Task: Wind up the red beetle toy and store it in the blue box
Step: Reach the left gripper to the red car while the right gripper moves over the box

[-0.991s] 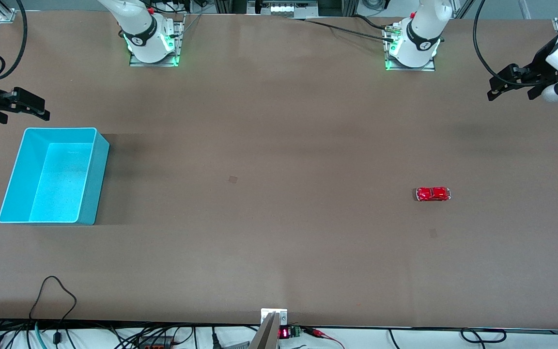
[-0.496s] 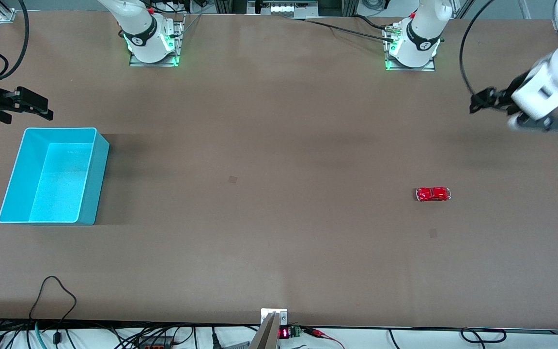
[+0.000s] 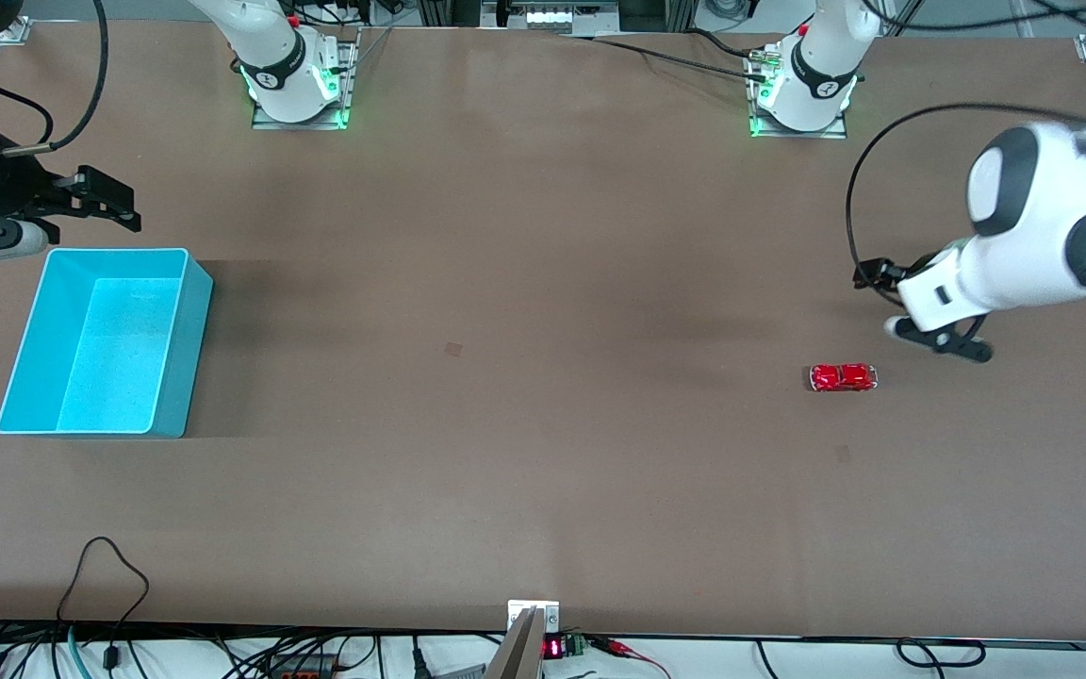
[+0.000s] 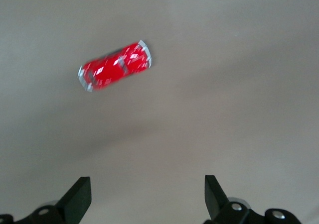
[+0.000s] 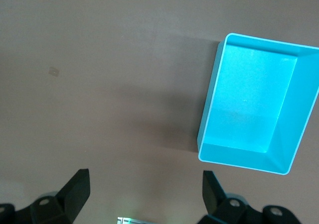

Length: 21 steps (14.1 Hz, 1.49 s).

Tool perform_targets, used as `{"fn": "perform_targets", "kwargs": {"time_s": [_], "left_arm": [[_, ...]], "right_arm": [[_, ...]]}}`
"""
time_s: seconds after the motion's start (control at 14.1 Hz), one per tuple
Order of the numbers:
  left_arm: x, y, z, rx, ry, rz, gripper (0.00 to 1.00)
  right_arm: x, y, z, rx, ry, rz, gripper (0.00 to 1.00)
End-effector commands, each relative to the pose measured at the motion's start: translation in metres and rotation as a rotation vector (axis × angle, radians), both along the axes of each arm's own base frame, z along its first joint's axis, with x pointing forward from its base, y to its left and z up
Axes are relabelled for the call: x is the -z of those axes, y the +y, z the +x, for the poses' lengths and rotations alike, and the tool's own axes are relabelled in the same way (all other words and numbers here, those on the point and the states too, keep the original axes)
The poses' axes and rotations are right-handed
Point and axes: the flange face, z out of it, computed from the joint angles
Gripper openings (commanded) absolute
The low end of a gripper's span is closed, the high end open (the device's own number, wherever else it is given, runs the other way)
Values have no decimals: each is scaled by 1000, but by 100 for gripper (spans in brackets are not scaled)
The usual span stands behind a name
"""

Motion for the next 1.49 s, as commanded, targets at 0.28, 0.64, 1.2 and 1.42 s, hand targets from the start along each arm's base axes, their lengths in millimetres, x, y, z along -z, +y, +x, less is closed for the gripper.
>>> {"fn": "perform_targets", "kwargs": {"time_s": [0.28, 0.64, 1.2, 1.42], "left_arm": [[64, 4, 44, 551, -86, -58, 100], [87, 5, 56, 941, -146, -93, 100], [152, 13, 28, 1003, -214, -118, 100], [153, 11, 25, 1057, -211, -126, 100]], "right_arm": [[8, -4, 3, 12, 25, -6, 100], [26, -4, 10, -2, 65, -7, 100], [36, -5, 10, -4, 109, -8, 100], [43, -6, 13, -2, 121, -8, 100]]}}
